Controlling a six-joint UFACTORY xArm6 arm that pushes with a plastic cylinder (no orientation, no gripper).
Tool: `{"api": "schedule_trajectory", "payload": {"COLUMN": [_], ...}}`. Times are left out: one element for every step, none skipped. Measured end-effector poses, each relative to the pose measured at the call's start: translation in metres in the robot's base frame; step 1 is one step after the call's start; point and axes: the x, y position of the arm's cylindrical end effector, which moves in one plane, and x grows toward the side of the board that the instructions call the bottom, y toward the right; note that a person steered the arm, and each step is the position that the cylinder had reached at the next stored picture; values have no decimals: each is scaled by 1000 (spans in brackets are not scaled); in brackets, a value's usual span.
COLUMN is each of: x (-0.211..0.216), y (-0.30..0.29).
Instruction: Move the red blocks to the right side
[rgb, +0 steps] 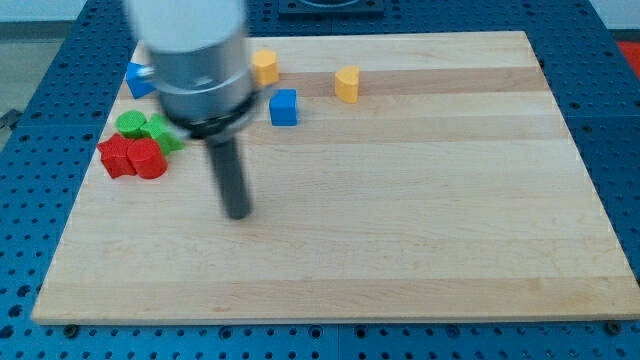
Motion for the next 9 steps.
{"api": "schedule_trajectory", "payload": {"x": [1,0,-3,-3,-7,-44,-66,-68,-68], "y": [-120,-161,-161,-162,-161,-160,-147,-112,-69]}}
